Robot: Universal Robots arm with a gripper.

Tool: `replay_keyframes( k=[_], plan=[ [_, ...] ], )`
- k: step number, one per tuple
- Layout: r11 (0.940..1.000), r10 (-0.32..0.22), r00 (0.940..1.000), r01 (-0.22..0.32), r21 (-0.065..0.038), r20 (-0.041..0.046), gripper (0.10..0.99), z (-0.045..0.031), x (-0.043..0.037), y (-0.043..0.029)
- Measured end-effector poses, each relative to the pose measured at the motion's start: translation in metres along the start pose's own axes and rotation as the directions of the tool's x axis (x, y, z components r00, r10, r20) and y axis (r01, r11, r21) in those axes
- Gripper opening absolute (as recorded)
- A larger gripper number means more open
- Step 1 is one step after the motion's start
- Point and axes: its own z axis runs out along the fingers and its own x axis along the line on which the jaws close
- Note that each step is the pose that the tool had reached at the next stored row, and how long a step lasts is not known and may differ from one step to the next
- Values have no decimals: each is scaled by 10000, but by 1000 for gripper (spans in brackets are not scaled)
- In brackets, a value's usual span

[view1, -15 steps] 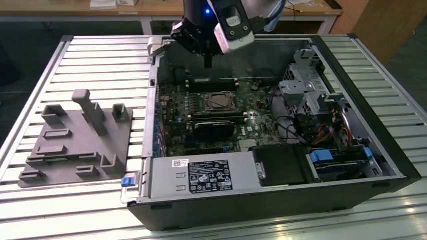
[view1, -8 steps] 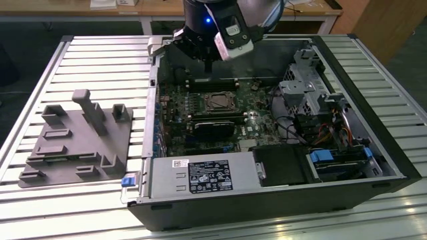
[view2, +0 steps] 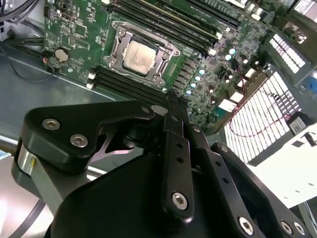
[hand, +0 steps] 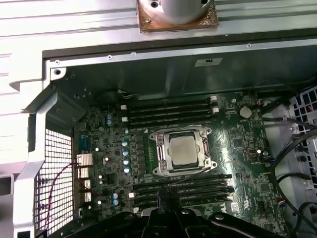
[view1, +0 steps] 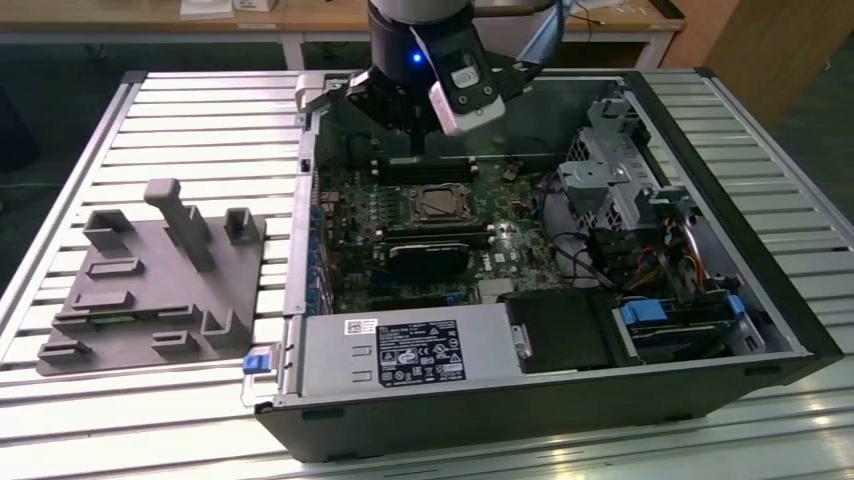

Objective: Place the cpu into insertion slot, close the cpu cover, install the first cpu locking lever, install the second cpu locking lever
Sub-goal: 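Install the second cpu locking lever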

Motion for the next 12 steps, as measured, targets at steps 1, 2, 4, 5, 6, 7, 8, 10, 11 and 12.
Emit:
replay_keyframes(
  k=[1,2,4,5,6,7,8,10,11,12],
  plan=[
    [10000,0,10000,0,0,0,106,16,-1,-4],
    [10000,-1,10000,1,-1,0,106,33,-2,-7],
    [10000,0,10000,0,1,0,106,64,-3,-15],
    [10000,-1,10000,1,-1,0,106,92,-4,-21],
    [10000,-1,10000,1,0,-1,106,106,-7,-24],
    [10000,-2,10000,2,0,0,106,120,-11,-27],
    [10000,-1,10000,1,1,-1,106,133,-17,-30],
    [10000,0,10000,0,1,-3,106,158,-35,-34],
    [10000,0,10000,0,0,-4,106,170,-48,-35],
    [10000,0,10000,0,1,-6,106,182,-63,-37]
  ],
)
